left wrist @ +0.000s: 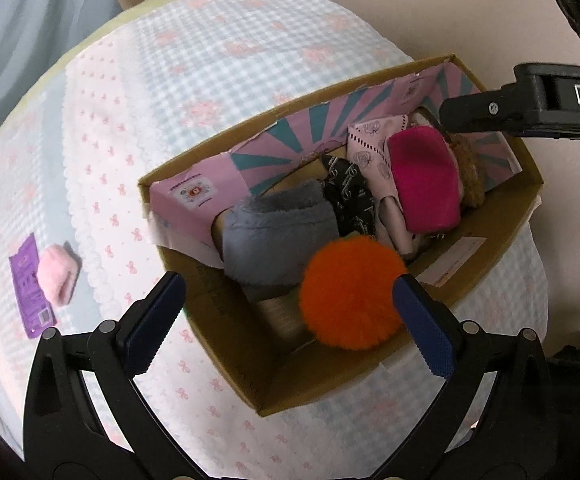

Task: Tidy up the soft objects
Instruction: 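Open both tools and lift them away from the box, then grasp the purple packet with the left tool while the right tool grasps the pink wristband, then carry the purple packet and pink wristband into the cardboard box with both tools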

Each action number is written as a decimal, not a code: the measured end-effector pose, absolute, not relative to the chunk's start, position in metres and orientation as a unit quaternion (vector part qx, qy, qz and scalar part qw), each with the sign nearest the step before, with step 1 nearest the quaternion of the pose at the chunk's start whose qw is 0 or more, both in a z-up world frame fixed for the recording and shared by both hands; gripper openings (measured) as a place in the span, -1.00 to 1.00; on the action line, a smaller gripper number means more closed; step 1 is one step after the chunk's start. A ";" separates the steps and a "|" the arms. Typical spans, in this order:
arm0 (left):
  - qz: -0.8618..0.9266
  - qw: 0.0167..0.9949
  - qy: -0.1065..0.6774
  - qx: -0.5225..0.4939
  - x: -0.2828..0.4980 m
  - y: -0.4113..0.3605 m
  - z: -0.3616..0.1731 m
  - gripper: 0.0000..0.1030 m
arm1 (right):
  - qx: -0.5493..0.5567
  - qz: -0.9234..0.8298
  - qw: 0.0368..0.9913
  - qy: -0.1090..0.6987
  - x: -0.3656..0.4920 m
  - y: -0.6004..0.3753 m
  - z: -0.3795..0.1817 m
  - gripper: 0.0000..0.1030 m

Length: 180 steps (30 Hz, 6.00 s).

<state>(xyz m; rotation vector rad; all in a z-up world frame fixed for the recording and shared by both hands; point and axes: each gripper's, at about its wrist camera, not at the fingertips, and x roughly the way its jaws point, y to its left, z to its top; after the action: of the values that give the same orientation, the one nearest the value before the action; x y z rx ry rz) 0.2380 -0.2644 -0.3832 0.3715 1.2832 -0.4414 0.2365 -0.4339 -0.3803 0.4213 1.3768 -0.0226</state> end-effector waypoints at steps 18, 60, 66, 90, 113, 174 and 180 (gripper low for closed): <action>-0.193 0.830 0.504 0.139 0.206 -0.227 -0.260 0.99 | 0.160 -0.032 0.812 0.560 0.183 -0.411 -0.264 1.00; -0.019 0.903 0.430 -0.003 0.137 0.009 -0.115 0.99 | 0.060 0.088 0.904 0.414 0.113 -0.233 -0.107 1.00; -0.024 0.892 0.451 -0.004 0.176 0.067 -0.150 0.99 | 0.060 0.098 0.895 0.430 0.140 -0.173 -0.128 1.00; -0.043 0.802 0.595 -0.024 0.369 0.156 -0.445 0.99 | -0.014 0.152 0.834 0.530 0.285 -0.010 -0.363 1.00; -0.032 0.807 0.590 0.009 0.396 0.157 -0.512 0.48 | -0.108 0.242 0.783 0.563 0.330 0.033 -0.476 0.02; -0.142 0.849 0.509 0.000 0.213 -0.181 -0.233 -0.45 | 0.100 0.026 0.855 0.508 0.168 -0.357 -0.212 -0.53; -0.158 0.824 0.544 0.024 0.220 -0.227 -0.277 -0.45 | 0.143 0.012 0.824 0.548 0.175 -0.411 -0.254 -0.53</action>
<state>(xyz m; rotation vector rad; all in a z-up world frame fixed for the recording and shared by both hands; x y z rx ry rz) 0.2198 -0.2266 -0.2772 0.0510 1.1572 -0.3356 0.1748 -0.4109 -0.2535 0.3041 1.1652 0.0249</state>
